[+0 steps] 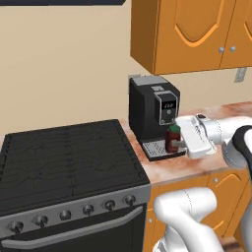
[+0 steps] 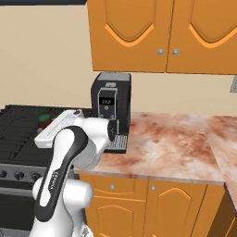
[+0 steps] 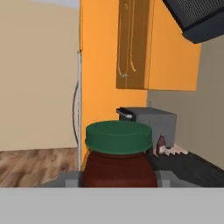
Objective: Collect the paprika, ketchup, and shaker from the cabinet and place them next to the stove.
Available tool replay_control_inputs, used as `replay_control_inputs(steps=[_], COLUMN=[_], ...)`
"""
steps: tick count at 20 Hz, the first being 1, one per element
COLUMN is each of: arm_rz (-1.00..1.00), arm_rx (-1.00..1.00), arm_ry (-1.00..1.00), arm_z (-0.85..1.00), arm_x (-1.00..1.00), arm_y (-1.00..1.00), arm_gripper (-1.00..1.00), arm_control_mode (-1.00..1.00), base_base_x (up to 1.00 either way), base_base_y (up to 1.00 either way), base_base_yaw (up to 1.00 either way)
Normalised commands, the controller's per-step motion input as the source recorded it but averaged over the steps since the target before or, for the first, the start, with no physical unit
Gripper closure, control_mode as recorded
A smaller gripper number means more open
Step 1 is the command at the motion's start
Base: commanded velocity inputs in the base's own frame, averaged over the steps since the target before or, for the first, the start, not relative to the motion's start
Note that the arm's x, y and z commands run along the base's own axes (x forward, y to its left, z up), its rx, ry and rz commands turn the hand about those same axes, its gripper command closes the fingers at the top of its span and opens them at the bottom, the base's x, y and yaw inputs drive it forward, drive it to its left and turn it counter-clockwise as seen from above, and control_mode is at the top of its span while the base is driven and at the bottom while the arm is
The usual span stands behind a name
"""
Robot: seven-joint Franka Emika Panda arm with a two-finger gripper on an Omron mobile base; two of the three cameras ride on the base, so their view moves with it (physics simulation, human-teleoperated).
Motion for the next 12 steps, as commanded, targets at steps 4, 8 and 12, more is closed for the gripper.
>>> replay_control_inputs(steps=[4, 8, 12], arm_rz=[0.18, 0.15, 0.10], arm_rx=[0.00, 0.00, 0.03], arm_ry=[0.00, 0.00, 0.00], arm_z=[-0.93, -0.92, -0.57], arm_x=[0.31, 0.32, 0.40], arm_y=[-0.26, -0.11, -0.16], arm_gripper=[1.00, 1.00, 1.00], arm_control_mode=[-1.00, -1.00, -1.00], base_base_x=[0.00, 0.00, 0.00], base_base_y=[0.00, 0.00, 0.00], base_base_yaw=[0.00, 0.00, 0.00])
